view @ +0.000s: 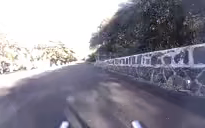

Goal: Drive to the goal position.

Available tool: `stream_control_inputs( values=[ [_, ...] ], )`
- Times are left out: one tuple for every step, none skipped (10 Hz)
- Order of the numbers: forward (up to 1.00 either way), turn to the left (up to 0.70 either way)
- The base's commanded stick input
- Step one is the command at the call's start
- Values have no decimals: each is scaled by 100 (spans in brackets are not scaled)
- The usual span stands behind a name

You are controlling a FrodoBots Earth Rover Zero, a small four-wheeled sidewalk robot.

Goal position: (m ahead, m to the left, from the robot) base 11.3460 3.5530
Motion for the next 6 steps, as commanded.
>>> stream_control_inputs(
  values=[
    [70,0],
    [70,0],
    [70,0],
    [70,0],
    [70,0],
    [70,0]
  ],
)
